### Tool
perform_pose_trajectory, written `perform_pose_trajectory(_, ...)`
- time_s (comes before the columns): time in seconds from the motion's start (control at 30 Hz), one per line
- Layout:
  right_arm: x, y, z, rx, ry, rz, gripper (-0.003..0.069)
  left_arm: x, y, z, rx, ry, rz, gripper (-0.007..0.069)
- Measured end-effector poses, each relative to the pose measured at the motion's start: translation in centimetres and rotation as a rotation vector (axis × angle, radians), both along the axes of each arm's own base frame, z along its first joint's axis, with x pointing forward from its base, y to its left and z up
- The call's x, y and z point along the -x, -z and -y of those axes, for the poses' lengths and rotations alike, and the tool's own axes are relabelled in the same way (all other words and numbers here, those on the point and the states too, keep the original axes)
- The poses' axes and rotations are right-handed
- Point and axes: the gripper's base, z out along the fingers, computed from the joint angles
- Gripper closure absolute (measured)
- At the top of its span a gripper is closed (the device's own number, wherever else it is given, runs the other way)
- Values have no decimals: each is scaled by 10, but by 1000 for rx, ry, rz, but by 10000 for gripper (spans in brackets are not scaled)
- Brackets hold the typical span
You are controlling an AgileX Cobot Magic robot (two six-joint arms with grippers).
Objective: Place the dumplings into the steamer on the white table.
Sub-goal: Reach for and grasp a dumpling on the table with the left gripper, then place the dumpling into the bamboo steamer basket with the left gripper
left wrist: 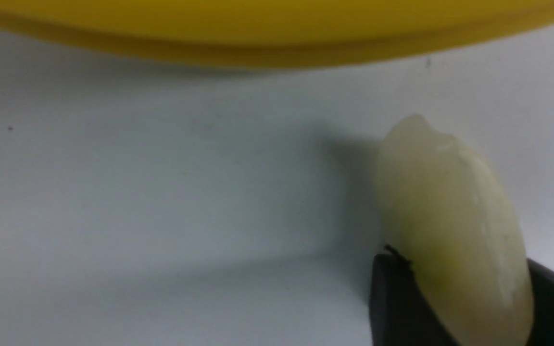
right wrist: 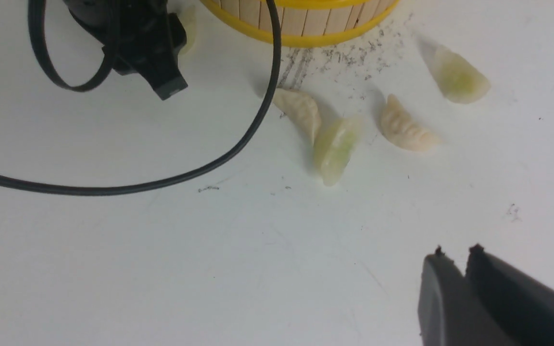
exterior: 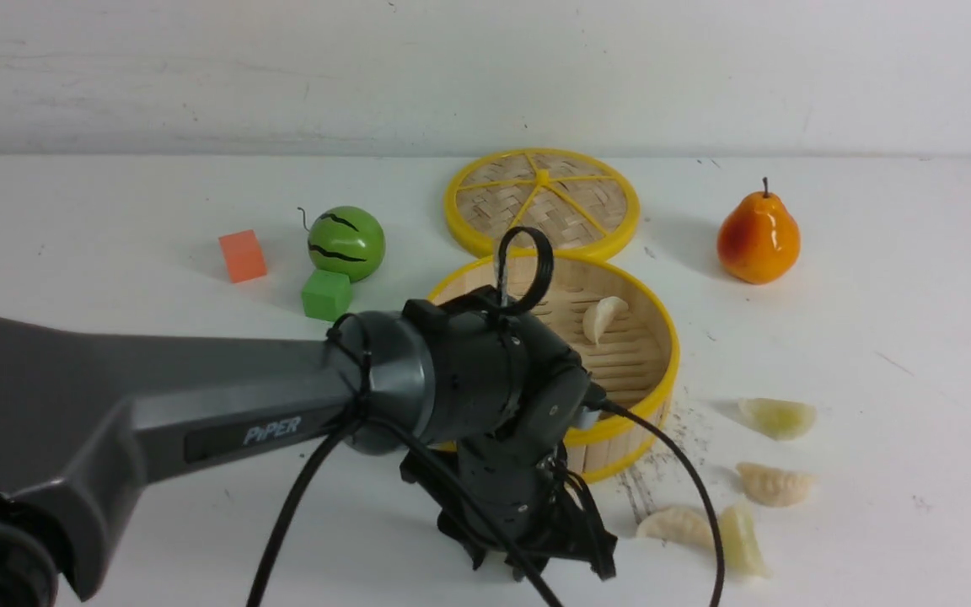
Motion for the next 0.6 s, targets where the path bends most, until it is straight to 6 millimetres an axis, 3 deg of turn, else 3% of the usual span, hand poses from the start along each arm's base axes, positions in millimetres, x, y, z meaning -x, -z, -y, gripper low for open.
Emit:
perform_pose_trajectory(0.07, 0, 0, 0, 0, 0, 0, 578, 0, -3, 0, -7, -2, -4, 450)
perform_pose_trajectory(0.2, 0, 0, 0, 0, 0, 0, 573, -4, -20, 3, -11, -3, 6, 452)
perform_pose_trajectory(0.43, 0, 0, 0, 0, 0, -1, 565, -23, -127, 13, 132, 12, 181, 473)
perform_pose_trajectory(0.5, 0, 0, 0, 0, 0, -1, 565, -32, -147, 13, 178, 1, 233, 473)
perform_pose_trajectory(0.6, 0, 0, 0, 0, 0, -1, 564, -52, -162, 9, 226, -40, 277, 473)
